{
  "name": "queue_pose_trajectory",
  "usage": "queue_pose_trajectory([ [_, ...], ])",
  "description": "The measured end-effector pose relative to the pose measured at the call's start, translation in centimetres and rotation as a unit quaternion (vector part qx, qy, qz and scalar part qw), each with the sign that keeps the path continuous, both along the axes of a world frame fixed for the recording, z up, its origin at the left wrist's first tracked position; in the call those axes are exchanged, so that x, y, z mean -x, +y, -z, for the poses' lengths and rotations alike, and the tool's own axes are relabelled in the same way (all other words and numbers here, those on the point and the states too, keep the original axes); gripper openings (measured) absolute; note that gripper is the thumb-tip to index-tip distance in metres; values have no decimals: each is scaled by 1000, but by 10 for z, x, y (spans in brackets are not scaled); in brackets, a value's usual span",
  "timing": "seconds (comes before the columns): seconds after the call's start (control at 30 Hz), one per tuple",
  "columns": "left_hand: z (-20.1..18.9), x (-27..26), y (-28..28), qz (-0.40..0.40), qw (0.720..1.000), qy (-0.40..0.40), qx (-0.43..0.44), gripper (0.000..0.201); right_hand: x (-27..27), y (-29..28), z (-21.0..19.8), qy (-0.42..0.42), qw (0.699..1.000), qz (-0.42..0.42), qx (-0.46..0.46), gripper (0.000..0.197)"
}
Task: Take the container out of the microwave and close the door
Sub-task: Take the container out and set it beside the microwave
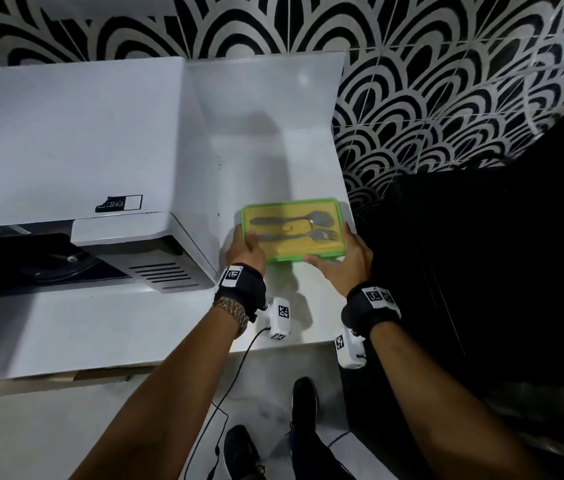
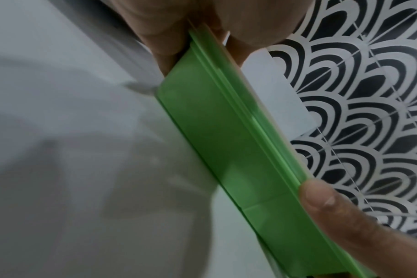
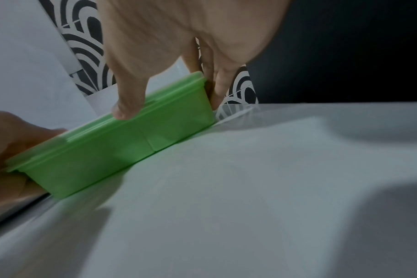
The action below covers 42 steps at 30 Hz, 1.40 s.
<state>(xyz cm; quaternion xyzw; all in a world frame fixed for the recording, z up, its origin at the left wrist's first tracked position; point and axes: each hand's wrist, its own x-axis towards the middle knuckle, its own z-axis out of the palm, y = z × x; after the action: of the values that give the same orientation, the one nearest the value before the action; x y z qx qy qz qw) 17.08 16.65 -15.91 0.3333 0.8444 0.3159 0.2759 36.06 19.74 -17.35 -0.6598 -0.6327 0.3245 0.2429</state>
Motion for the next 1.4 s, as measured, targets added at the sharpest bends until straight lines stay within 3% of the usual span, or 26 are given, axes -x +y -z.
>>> queue_pose_trajectory([
  [0.2, -11, 9, 52, -23, 999, -38, -4, 45, 13, 50, -4, 7, 1000, 4, 18, 106],
  [0.4, -13, 24, 88, -44, 997, -63, 10, 47, 18, 82, 8, 15, 1000, 5, 16, 68],
  [0.53, -11, 29, 102, -47, 997, -66, 11, 47, 25, 96, 0, 14, 1000, -4, 26, 59],
  [0.77, -8, 30, 104, -48, 996, -75, 1, 47, 26, 99, 3, 3, 1000, -10, 26, 69],
  [1.03, -13, 25, 103, -74, 993, -90, 0, 52, 24, 99, 10, 26, 999, -1, 40, 65],
  [1.2, -24, 12, 97, -91, 991, -87, -38, 60, 20, 92, 11, 29, 998, 9, 47, 110],
  [1.4, -26, -3, 62, -19, 998, -37, -39, 67, 13, 66, 11, 56, 997, -7, -51, 107],
])
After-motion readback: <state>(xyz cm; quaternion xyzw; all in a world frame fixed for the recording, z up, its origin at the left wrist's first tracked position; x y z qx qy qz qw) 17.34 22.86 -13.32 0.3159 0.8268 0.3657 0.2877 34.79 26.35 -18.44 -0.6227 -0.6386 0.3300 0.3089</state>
